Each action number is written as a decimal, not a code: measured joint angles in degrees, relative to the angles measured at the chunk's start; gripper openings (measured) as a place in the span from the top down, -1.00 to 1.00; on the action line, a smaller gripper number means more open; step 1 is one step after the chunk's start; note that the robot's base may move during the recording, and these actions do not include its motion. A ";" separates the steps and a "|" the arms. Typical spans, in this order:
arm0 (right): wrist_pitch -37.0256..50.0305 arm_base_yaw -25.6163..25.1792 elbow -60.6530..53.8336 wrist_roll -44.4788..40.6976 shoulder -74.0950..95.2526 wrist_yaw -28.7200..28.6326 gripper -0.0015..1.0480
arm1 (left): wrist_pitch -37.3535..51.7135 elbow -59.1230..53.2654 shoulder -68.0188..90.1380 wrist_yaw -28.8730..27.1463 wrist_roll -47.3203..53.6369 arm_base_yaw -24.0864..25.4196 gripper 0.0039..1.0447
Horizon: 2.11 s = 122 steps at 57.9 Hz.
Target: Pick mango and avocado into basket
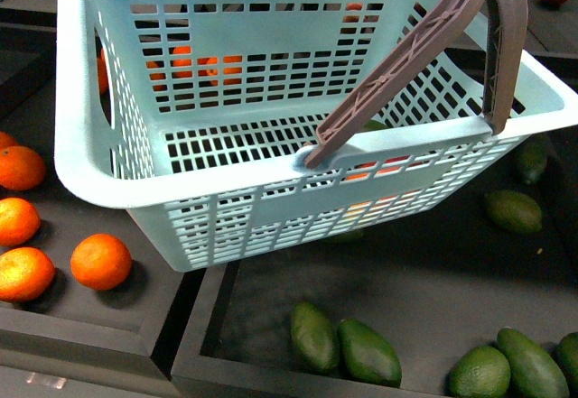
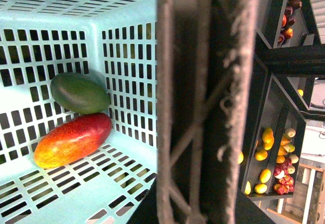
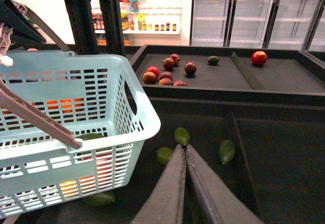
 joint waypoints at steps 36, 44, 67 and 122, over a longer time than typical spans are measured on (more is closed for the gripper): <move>0.00 0.00 0.00 0.02 0.00 0.00 -0.85 | 0.00 0.00 0.00 -0.11 0.02 0.00 0.90; -0.02 0.11 0.00 0.04 -0.04 0.17 -0.85 | 0.00 0.00 0.00 -0.11 -0.07 -0.02 0.90; -0.20 0.13 0.00 0.02 -0.04 0.11 -0.85 | 0.00 0.00 0.00 0.50 -0.37 -0.96 0.90; -0.24 0.13 0.00 0.00 -0.04 0.00 -0.85 | 0.00 -0.02 0.00 -0.39 0.07 0.04 0.90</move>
